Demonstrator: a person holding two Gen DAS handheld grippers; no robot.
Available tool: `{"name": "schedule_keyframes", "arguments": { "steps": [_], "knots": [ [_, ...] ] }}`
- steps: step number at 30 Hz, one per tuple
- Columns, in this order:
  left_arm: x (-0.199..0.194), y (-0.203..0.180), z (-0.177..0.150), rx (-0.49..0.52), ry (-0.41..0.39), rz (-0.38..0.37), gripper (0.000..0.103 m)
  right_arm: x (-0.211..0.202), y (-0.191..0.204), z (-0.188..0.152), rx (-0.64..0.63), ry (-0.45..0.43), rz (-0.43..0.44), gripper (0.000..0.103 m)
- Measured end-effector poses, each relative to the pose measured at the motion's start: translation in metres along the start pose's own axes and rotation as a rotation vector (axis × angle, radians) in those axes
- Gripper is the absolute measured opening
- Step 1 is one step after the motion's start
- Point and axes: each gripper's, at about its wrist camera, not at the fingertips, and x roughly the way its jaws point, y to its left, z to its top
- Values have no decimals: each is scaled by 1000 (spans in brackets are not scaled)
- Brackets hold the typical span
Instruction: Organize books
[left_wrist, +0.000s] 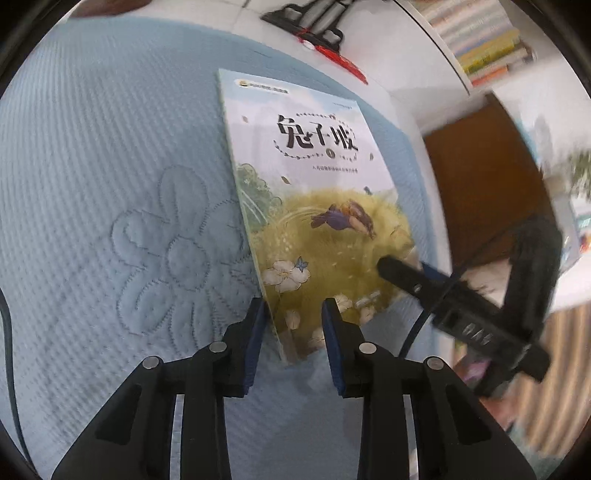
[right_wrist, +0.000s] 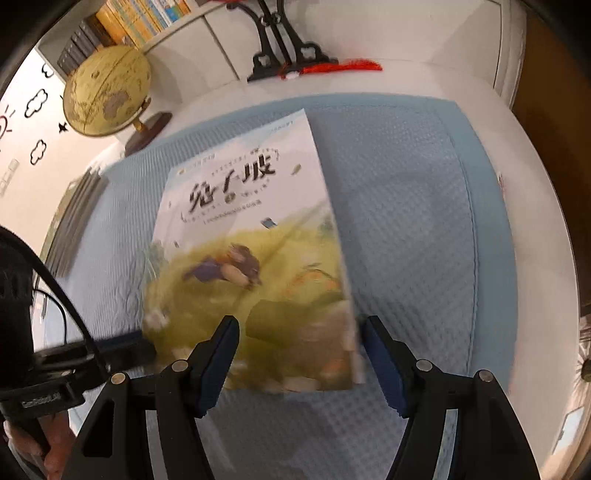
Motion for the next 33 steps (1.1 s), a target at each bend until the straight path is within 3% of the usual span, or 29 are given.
{"name": "schedule_keyframes", "arguments": {
  "steps": [2,6,8,12,15,17,21,26,29,33],
  "knots": [
    [-12,0,1,-14,-27,-54,27,-1,1,-2,-8,2,-2,70],
    [-43,-20,1,55,-88,-207,27,-4,-1,-11,-24,-5,10,71],
    [-41,-26,5,62,-89,-227,27,-4,-2,-10,-20,-11,31,74],
    [-17,-18,15,5,-66,-189,27,-4,-7,-8,2,-12,66,76],
    [-5,-19,13,29,-54,-129,17,-4,-8,-8,-1,-14,77,76],
    [6,-21,19,27,-44,-120,12,-5,-9,-9,-3,-12,87,76],
    [19,-18,27,-11,-37,-130,11,-6,-15,-5,23,4,124,76],
    [21,-25,43,-86,-31,-279,10,-11,-36,9,166,70,274,75],
    [13,-24,54,-137,-33,-384,10,-20,-59,10,294,63,428,76],
    [13,-29,64,-166,-30,-444,10,-16,-81,10,415,56,579,80]
  ]
}}
